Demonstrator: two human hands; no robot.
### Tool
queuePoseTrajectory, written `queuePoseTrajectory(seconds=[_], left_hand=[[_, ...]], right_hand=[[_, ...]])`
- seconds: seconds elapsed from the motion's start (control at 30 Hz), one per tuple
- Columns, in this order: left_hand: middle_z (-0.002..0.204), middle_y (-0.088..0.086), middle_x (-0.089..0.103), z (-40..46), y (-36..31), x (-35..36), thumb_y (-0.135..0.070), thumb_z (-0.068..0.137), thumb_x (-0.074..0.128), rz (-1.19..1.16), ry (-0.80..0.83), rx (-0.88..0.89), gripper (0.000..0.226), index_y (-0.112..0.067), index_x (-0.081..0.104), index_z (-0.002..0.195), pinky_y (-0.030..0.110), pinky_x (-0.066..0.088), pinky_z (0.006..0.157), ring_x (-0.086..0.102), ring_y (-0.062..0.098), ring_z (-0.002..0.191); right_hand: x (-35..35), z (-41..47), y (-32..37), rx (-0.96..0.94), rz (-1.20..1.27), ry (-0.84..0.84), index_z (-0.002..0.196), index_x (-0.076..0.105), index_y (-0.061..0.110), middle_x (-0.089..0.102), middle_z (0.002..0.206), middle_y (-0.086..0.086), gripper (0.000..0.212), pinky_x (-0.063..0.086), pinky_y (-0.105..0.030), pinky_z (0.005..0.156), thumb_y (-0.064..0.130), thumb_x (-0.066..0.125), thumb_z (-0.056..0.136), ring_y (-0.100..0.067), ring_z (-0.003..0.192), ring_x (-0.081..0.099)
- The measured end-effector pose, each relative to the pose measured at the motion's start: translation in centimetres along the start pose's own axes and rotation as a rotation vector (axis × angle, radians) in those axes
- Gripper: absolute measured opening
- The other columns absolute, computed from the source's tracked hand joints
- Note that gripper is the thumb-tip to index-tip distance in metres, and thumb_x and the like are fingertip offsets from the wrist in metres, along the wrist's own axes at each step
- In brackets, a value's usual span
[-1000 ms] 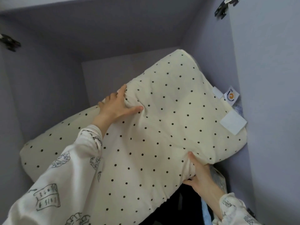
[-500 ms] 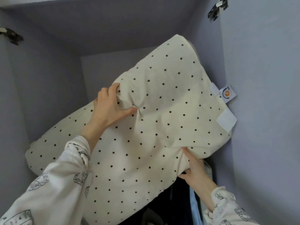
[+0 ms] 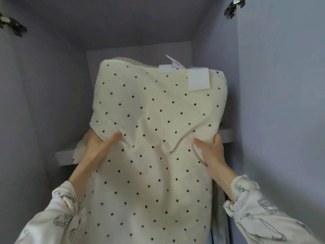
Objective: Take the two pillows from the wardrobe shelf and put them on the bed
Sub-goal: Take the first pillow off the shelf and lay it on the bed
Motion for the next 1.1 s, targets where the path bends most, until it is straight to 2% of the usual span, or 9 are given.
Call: queuePoseTrajectory(seconds=[0.1,0.2,0.33,0.43,0.53,0.67,0.83,1.0,1.1], left_hand=[[0.137,-0.002,0.043,-3.1,3.7,0.3,-0.044,0.071,0.073,-0.113,0.003,-0.107,0.086,-0.023,0.028,0.141,0.034,0.033,0.096,0.041,0.026,0.128],[0.146,0.006,0.032,-5.4,7.0,0.3,-0.056,0.062,0.073,-0.159,0.061,-0.252,0.101,-0.025,0.022,0.143,0.042,0.032,0.104,0.036,0.029,0.131],[0.147,0.007,0.023,-7.8,10.0,0.4,-0.059,0.064,0.072,-0.142,0.093,-0.311,0.097,-0.026,0.024,0.142,0.046,0.031,0.106,0.033,0.031,0.131],[0.147,0.001,0.035,-9.3,11.4,0.4,-0.054,0.067,0.071,-0.237,0.169,-0.305,0.092,-0.029,0.024,0.143,0.043,0.031,0.108,0.036,0.024,0.132],[0.149,-0.003,0.033,-11.1,11.9,0.9,-0.052,0.066,0.073,-0.325,0.249,-0.327,0.101,-0.031,0.015,0.146,0.039,0.027,0.111,0.034,0.020,0.134],[0.148,0.001,0.032,-14.2,11.7,2.2,-0.049,0.065,0.076,-0.354,0.301,-0.381,0.105,-0.029,0.010,0.145,0.038,0.028,0.108,0.034,0.023,0.132],[0.131,-0.004,0.043,-18.9,9.4,3.8,-0.044,0.065,0.079,-0.403,0.395,-0.358,0.095,-0.022,0.022,0.139,0.030,0.034,0.092,0.042,0.012,0.109],[0.138,0.000,0.043,-23.0,5.8,5.0,-0.044,0.067,0.078,-0.456,0.499,-0.295,0.092,-0.021,0.024,0.138,0.037,0.036,0.104,0.044,0.019,0.123],[0.140,0.000,0.042,-26.0,3.7,4.8,-0.044,0.068,0.077,-0.466,0.526,-0.241,0.091,-0.022,0.024,0.138,0.038,0.034,0.106,0.043,0.020,0.126]], right_hand=[[0.4,-0.8,-0.3,-0.038,-0.153,-0.007,0.105,0.048,0.021,0.062,0.103,0.002,0.034,0.048,-0.042,0.088,0.018,0.068,0.078,-0.025,0.097,0.059],[0.3,-1.9,-1.0,-0.038,-0.247,-0.026,0.105,0.047,0.027,0.060,0.093,0.009,0.038,0.048,-0.044,0.088,0.021,0.069,0.075,-0.025,0.094,0.058],[-0.2,-4.2,-2.0,-0.033,-0.280,-0.074,0.128,0.041,0.027,0.057,0.105,0.008,0.063,0.044,-0.036,0.083,0.023,0.073,0.073,-0.022,0.098,0.056],[-0.9,-6.6,-2.5,-0.009,-0.310,-0.155,0.129,0.040,0.025,0.058,0.110,0.004,0.069,0.045,-0.038,0.087,0.025,0.077,0.070,-0.023,0.100,0.055],[-2.4,-9.2,-2.6,0.045,-0.374,-0.216,0.123,0.049,0.018,0.063,0.113,-0.001,0.064,0.047,-0.044,0.094,0.029,0.078,0.068,-0.026,0.105,0.058],[-5.5,-13.4,-2.1,0.052,-0.486,-0.268,0.109,0.059,0.018,0.067,0.109,-0.003,0.048,0.048,-0.050,0.094,0.036,0.075,0.068,-0.029,0.105,0.061],[-10.1,-19.0,-0.6,-0.046,-0.538,-0.345,0.123,0.051,0.022,0.058,0.121,-0.004,0.061,0.045,-0.046,0.097,0.038,0.076,0.070,-0.025,0.112,0.054],[-15.0,-24.9,1.9,-0.125,-0.572,-0.356,0.090,0.052,0.041,0.064,0.093,0.018,0.034,0.048,-0.021,0.066,0.033,0.078,0.071,0.000,0.086,0.063],[-17.6,-28.9,3.0,-0.124,-0.580,-0.388,0.094,0.049,0.041,0.064,0.100,0.013,0.041,0.050,-0.020,0.067,0.029,0.079,0.070,0.001,0.087,0.064]])
Point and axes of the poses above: each hand's wrist, its own z-axis towards the middle knuckle, its own x-axis out of the palm, y = z × x, the point moved 1 cm from there along z, towards the middle knuckle
